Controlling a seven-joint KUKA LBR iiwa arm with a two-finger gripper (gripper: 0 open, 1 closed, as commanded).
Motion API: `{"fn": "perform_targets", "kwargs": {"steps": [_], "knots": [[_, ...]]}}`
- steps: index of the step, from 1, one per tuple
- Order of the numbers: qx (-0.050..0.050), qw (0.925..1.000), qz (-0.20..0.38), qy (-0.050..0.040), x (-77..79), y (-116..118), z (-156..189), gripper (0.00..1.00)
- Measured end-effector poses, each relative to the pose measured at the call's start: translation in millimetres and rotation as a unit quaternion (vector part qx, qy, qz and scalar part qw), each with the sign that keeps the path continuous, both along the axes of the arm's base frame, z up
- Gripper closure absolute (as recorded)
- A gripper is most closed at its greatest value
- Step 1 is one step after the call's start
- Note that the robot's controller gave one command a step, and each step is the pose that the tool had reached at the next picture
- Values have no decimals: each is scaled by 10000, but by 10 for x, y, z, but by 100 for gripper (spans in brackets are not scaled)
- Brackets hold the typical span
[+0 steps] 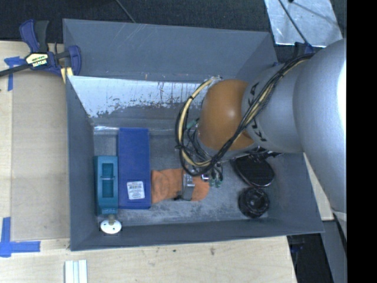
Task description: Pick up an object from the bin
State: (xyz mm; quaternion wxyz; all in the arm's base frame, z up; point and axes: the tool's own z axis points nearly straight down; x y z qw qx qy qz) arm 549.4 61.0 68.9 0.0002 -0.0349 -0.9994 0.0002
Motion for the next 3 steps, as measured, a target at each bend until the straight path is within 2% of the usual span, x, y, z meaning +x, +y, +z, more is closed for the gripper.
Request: {"fn": "perform_targets", "kwargs": {"steps": [1,3], "knots": [[3,9975,-700,-6,-114,43,18,100],[1,9976,-698,2,-124,42,53,100]]}}
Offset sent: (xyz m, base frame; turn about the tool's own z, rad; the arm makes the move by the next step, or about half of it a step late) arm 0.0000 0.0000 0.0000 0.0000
